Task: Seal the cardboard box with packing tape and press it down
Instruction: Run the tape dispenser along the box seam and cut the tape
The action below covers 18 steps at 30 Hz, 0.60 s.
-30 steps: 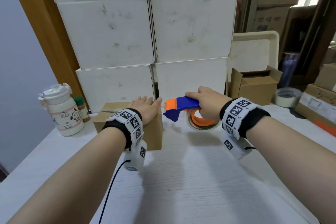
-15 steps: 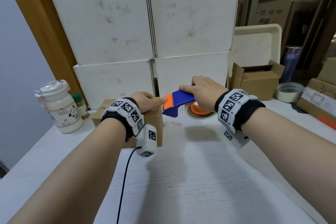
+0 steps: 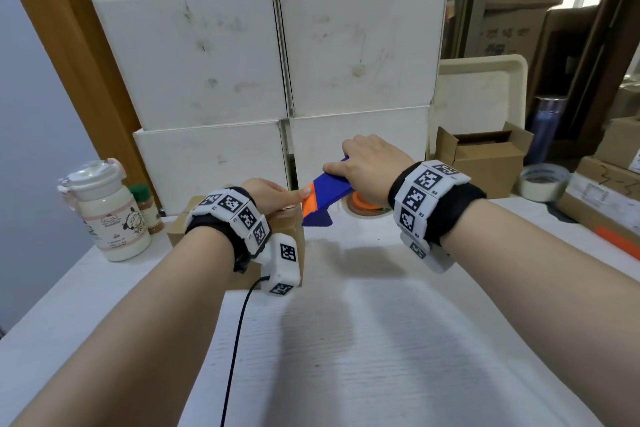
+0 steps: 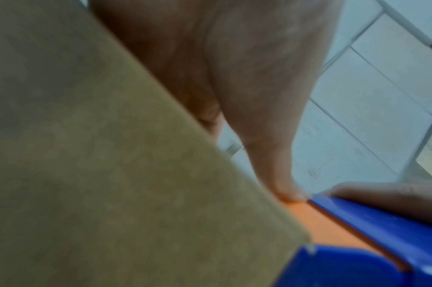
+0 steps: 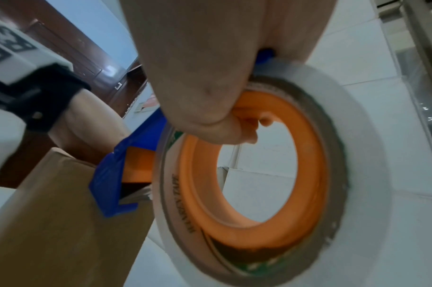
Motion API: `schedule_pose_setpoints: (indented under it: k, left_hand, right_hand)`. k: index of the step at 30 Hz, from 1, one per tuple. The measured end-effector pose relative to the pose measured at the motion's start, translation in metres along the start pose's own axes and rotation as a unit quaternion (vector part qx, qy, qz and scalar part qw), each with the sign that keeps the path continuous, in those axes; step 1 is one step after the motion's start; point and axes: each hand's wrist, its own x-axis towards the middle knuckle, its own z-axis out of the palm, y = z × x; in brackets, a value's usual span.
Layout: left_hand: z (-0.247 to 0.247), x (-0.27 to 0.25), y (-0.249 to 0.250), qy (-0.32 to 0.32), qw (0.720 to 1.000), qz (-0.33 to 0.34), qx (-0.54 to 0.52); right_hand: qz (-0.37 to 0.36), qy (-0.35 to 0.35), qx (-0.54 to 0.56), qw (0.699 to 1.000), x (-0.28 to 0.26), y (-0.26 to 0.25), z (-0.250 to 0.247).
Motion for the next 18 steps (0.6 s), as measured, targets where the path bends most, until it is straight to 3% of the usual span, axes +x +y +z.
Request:
schedule_pose_setpoints:
  k: [10,14,18]
  left_hand:
    - [0.003,0.003,0.002,0.017,1.0,-0.018,-0.011]
    - [0.012,0.0,0.006,0.045,0.998,-0.046,-0.018]
    - [0.005,-0.005,0.006,0.028,0.996,-0.065,-0.058]
  right_hand:
    - [0.0,-0.025,-0.018,1.0,0.003,-0.002,-0.007]
    - [-0.044,-0.047,-0.071,0.995,0.003,-0.019,-0.003]
    - [-0.008,-0.035,-0.04,0.999,0.004,-0.015,-0.002]
